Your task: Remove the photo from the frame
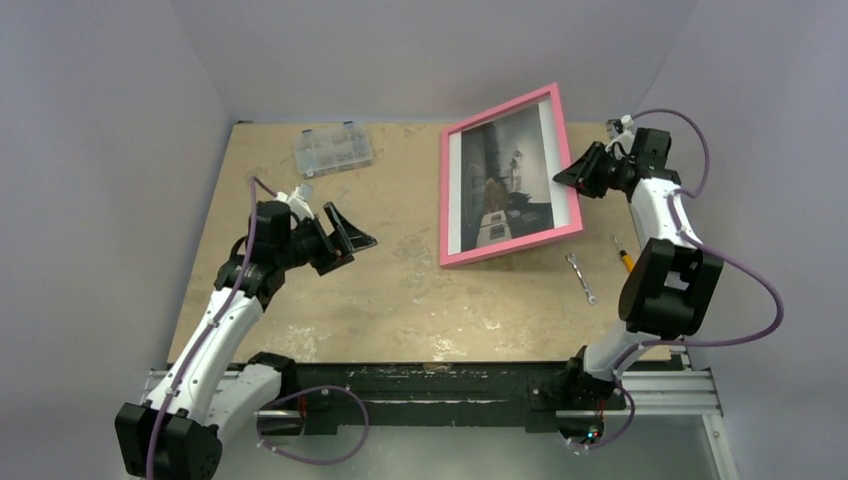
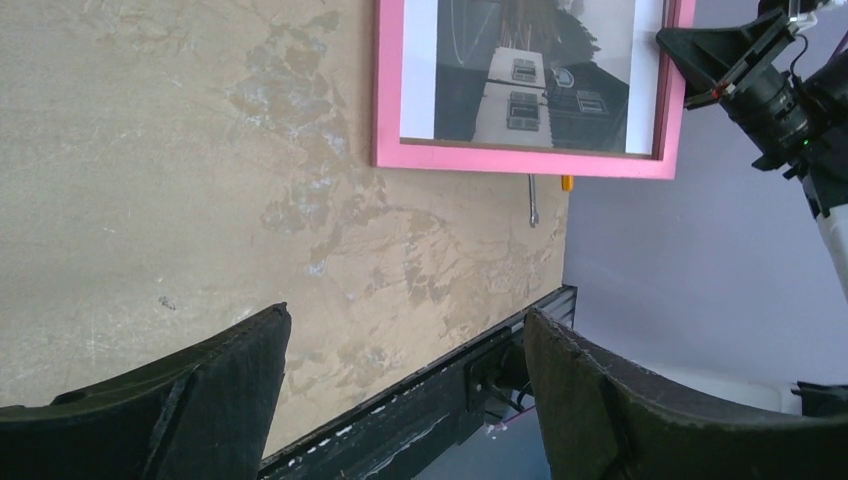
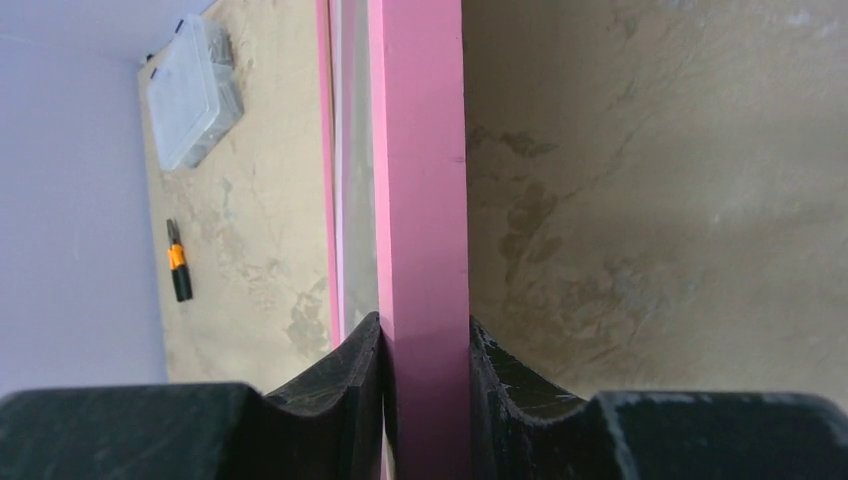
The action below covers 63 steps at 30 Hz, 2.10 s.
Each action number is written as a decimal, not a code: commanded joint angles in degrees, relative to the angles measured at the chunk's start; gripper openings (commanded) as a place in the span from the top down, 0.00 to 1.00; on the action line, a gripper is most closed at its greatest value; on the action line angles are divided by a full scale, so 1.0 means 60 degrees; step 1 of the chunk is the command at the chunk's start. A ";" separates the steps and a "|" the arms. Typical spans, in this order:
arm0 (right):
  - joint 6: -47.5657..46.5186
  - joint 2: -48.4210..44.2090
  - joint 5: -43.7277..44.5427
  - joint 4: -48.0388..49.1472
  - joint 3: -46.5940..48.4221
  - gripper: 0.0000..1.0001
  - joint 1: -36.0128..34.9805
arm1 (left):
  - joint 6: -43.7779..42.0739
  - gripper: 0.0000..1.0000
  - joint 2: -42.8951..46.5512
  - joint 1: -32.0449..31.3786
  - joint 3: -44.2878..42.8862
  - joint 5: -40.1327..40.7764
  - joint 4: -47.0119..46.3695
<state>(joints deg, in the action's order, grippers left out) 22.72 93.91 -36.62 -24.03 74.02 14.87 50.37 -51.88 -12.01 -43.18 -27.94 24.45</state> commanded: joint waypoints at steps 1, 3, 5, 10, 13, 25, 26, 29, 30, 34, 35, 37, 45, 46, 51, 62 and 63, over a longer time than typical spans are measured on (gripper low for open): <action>-0.1914 0.0842 -0.0124 -0.1205 0.1424 1.00 0.0331 | -0.0148 0.17 0.0083 -0.0210 -0.0069 -0.0333 -0.0199; -0.2199 0.1218 0.0125 -0.1538 0.1737 1.00 0.0403 | -0.0214 0.17 0.0091 -0.0238 -0.0055 -0.0425 -0.0091; -0.2333 0.1489 0.0457 -0.1643 0.1731 1.00 0.0488 | -0.0257 0.17 0.0119 -0.0253 -0.0022 -0.0494 -0.0012; -0.2529 0.1994 0.0627 -0.1574 0.1551 1.00 0.0614 | -0.0294 0.17 0.0035 -0.0250 0.0041 -0.0611 -0.0083; -0.2499 0.2078 0.0734 -0.1288 0.1245 1.00 0.0684 | -0.0317 0.17 -0.0123 -0.0269 -0.0051 -0.0725 -0.0105; -0.2936 0.2855 0.1956 -0.1195 0.1386 0.98 0.0715 | -0.0266 0.17 -0.0252 -0.0293 0.0067 -0.0646 -0.0258; -0.2957 0.2847 0.2091 -0.1202 0.1413 0.92 0.0716 | -0.0251 0.17 -0.0254 -0.0297 0.0076 -0.0644 -0.0272; -0.2995 0.2732 0.2583 -0.1175 0.1501 0.82 0.0718 | -0.0214 0.17 -0.0262 -0.0323 0.0064 -0.0638 -0.0267; -0.3014 0.2688 0.2637 -0.1167 0.1537 0.82 0.0715 | -0.0218 0.17 -0.0262 -0.0334 0.0050 -0.0635 -0.0268; -0.3018 0.2461 0.2961 -0.1149 0.1521 0.78 0.0703 | -0.0198 0.17 -0.0189 -0.0384 0.0033 -0.0587 -0.0218; -0.3041 0.2400 0.2955 -0.1127 0.1484 0.76 0.0702 | -0.0193 0.17 -0.0178 -0.0406 0.0033 -0.0583 -0.0198; -0.3068 0.2318 0.3012 -0.1118 0.1455 0.76 0.0704 | -0.0190 0.17 -0.0149 -0.0433 0.0044 -0.0552 -0.0168; -0.3006 0.1866 0.3143 -0.0821 0.1200 0.82 0.0478 | -0.0129 0.17 0.0081 -0.0572 0.0105 -0.0414 -0.0058; -0.2990 0.1772 0.3144 -0.0804 0.1206 0.87 0.0375 | -0.0131 0.17 0.0096 -0.0587 0.0106 -0.0417 -0.0048; -0.3094 0.1319 0.3598 -0.1033 0.1400 0.98 -0.0475 | -0.0097 0.17 0.0165 -0.0641 0.0067 -0.0346 -0.0009; -0.2180 0.0909 0.5225 -0.1822 0.2400 1.00 -0.2948 | -0.0105 0.17 0.0336 -0.0768 -0.0012 -0.0129 0.0160; -0.2006 0.0981 0.5296 -0.1868 0.2493 1.00 -0.3232 | -0.0144 0.17 0.0340 -0.0774 -0.0075 -0.0107 0.0243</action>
<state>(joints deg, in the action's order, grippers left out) 7.33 101.89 -8.69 -33.82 84.68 1.32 49.93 -51.11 -16.32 -43.16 -29.54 25.45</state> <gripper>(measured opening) 0.303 0.834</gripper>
